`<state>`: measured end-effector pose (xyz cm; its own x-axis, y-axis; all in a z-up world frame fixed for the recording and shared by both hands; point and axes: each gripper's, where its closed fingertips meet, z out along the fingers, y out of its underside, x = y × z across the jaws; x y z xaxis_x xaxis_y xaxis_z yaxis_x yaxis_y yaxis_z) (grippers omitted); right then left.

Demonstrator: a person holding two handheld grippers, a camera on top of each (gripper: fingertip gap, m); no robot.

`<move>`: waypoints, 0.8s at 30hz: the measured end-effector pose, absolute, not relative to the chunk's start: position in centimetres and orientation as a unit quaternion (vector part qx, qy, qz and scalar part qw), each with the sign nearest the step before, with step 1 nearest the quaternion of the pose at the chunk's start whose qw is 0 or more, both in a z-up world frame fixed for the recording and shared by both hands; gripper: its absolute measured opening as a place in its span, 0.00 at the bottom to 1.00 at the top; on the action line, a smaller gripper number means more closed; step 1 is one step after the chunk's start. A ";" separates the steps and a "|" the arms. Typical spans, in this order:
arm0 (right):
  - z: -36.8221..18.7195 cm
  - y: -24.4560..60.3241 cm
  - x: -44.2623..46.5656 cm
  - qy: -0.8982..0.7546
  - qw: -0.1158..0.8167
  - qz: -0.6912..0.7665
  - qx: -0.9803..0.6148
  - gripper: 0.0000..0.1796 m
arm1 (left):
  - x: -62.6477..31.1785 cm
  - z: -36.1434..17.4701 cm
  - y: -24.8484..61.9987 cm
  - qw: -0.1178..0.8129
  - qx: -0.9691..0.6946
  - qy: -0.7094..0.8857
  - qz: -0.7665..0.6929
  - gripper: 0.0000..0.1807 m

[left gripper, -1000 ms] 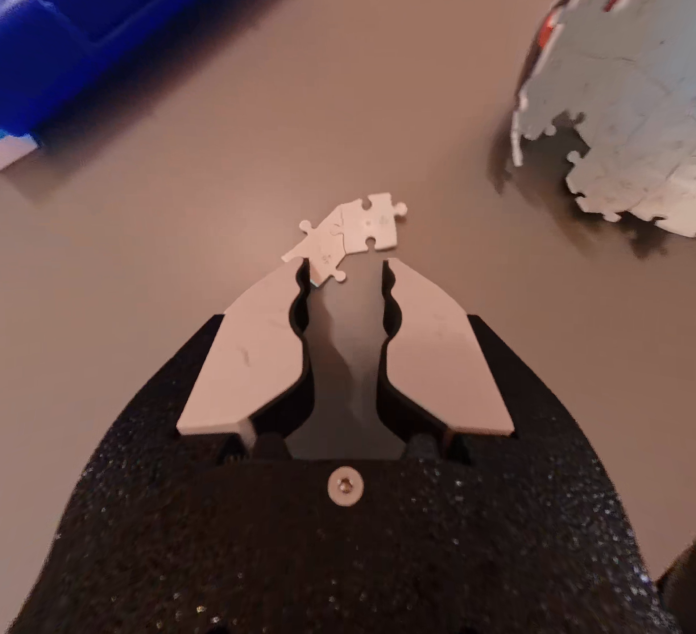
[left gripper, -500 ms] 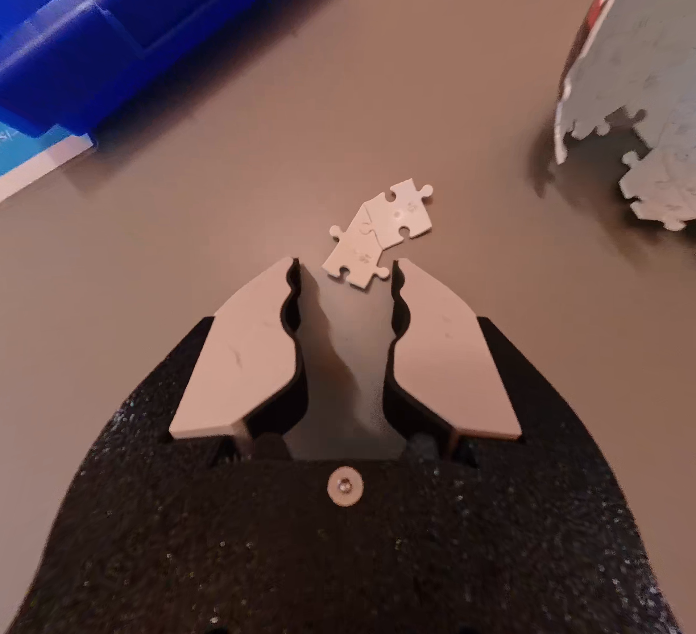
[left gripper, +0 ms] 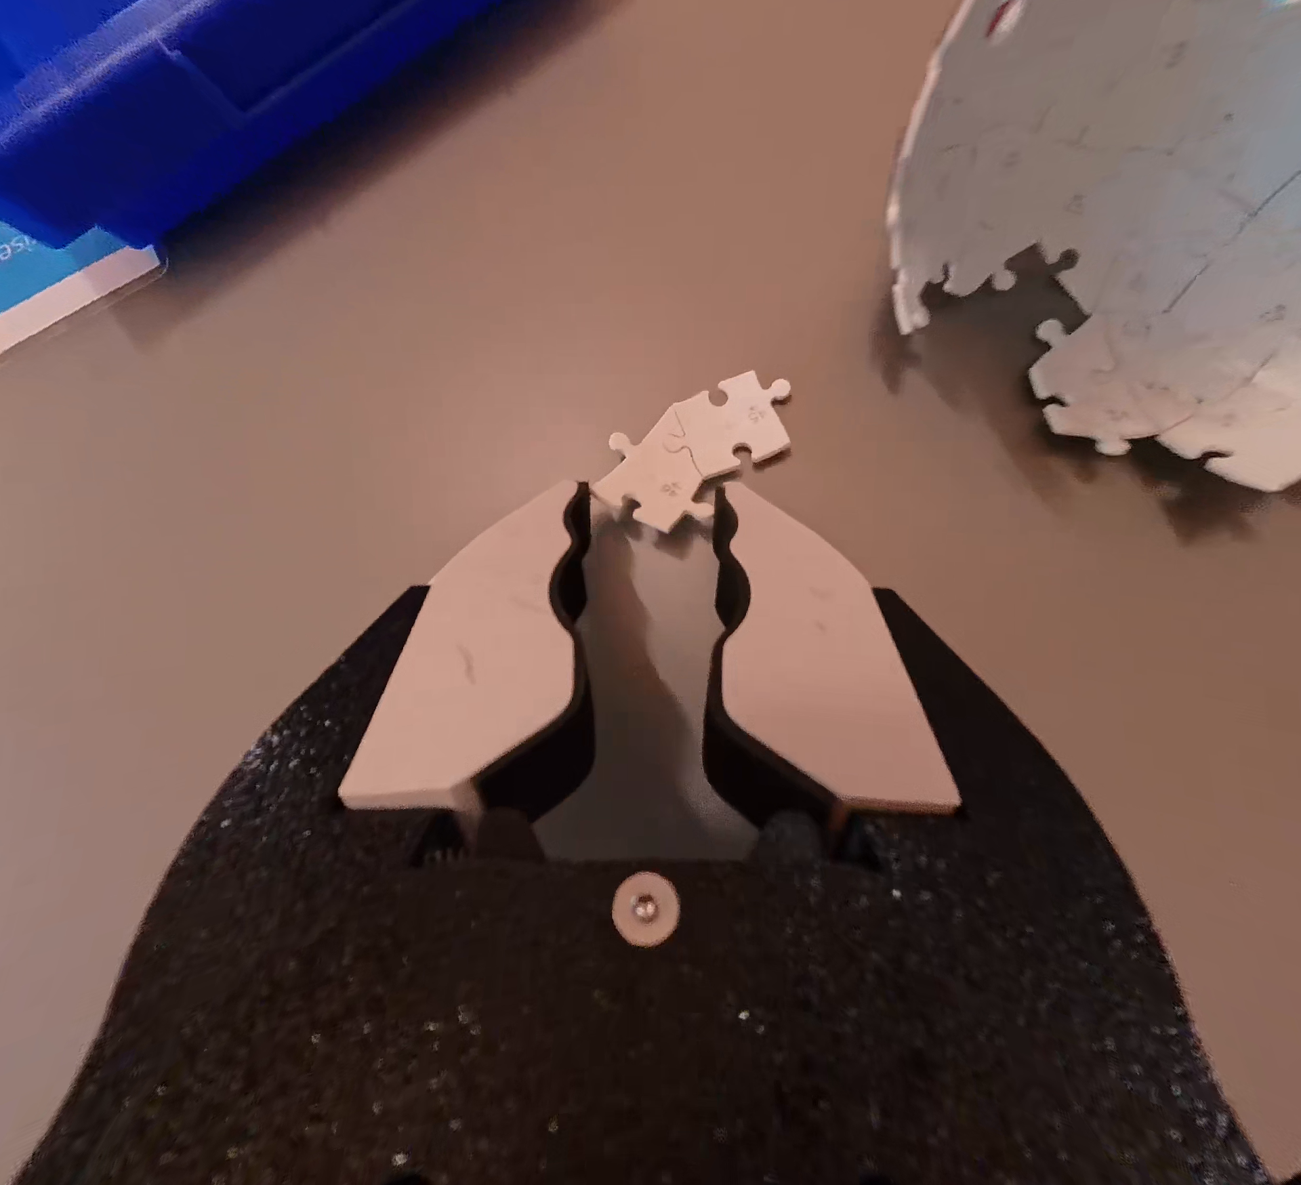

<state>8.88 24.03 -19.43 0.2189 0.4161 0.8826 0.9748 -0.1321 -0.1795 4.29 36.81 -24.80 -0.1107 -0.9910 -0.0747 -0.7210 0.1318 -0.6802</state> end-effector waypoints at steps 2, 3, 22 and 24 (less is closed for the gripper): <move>-19.4 24.0 8.8 -0.521 0.404 -0.345 -0.668 0.67 | 3.8 -24.4 36.0 0.278 -0.617 0.693 -0.246 0.18; -19.4 24.0 8.9 -0.521 0.403 -0.346 -0.668 0.66 | 3.5 -24.2 35.5 0.281 -0.621 0.691 -0.243 0.18; -19.4 24.0 8.7 -0.523 0.401 -0.346 -0.668 0.66 | 1.6 -25.4 31.0 0.279 -0.617 0.683 -0.272 0.20; -19.4 24.0 8.7 -0.524 0.401 -0.346 -0.667 0.66 | 1.2 -25.8 30.8 0.254 -0.615 0.696 -0.269 0.23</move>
